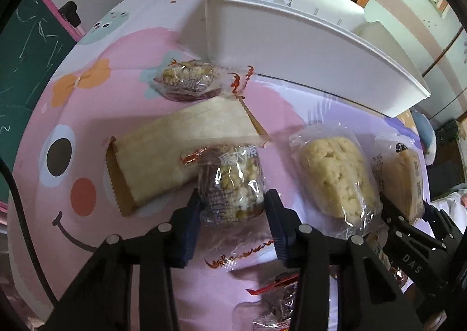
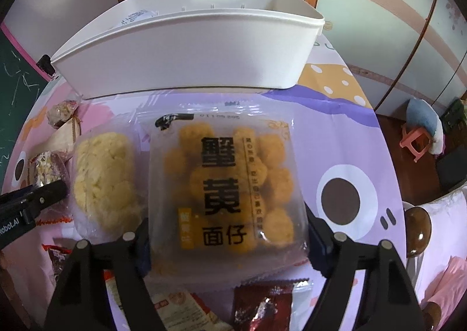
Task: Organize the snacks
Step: 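Lift both packets up over the white bin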
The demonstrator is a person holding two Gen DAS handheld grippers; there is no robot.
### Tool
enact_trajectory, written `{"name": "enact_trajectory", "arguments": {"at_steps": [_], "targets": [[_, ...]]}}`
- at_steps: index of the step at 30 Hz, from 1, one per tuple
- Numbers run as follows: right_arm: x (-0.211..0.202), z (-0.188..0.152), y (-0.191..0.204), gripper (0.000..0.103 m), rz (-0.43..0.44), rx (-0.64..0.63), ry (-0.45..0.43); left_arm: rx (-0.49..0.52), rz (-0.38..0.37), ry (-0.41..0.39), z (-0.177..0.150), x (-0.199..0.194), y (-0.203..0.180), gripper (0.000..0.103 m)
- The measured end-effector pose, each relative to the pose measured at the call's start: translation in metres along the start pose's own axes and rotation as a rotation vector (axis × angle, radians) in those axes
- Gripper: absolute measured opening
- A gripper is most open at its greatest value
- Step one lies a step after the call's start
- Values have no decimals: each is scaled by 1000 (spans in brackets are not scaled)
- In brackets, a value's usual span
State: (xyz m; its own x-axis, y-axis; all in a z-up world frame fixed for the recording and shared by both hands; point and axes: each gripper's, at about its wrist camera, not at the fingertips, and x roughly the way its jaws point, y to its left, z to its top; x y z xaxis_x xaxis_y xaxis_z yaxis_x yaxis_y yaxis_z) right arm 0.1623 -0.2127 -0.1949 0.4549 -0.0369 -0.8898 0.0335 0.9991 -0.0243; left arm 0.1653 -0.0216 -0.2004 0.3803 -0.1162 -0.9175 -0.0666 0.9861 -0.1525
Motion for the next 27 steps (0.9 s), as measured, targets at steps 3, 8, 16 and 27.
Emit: {"name": "enact_trajectory", "arguments": {"at_steps": [3,8,16,27], "targets": [[0,1,-6,79,7,18,3,21,5,-16,-1,-2,4,41],[-7,0,-5,79,7,26,-17,63,15,-55,-1,-11,6,41],[-40,9,-1,79,30,39,-106,144,9,-176,-6,-50,-10,41],[-111,34,0,79,108,49,-261,223,-4,-315,14,-115,-27,41]]}}
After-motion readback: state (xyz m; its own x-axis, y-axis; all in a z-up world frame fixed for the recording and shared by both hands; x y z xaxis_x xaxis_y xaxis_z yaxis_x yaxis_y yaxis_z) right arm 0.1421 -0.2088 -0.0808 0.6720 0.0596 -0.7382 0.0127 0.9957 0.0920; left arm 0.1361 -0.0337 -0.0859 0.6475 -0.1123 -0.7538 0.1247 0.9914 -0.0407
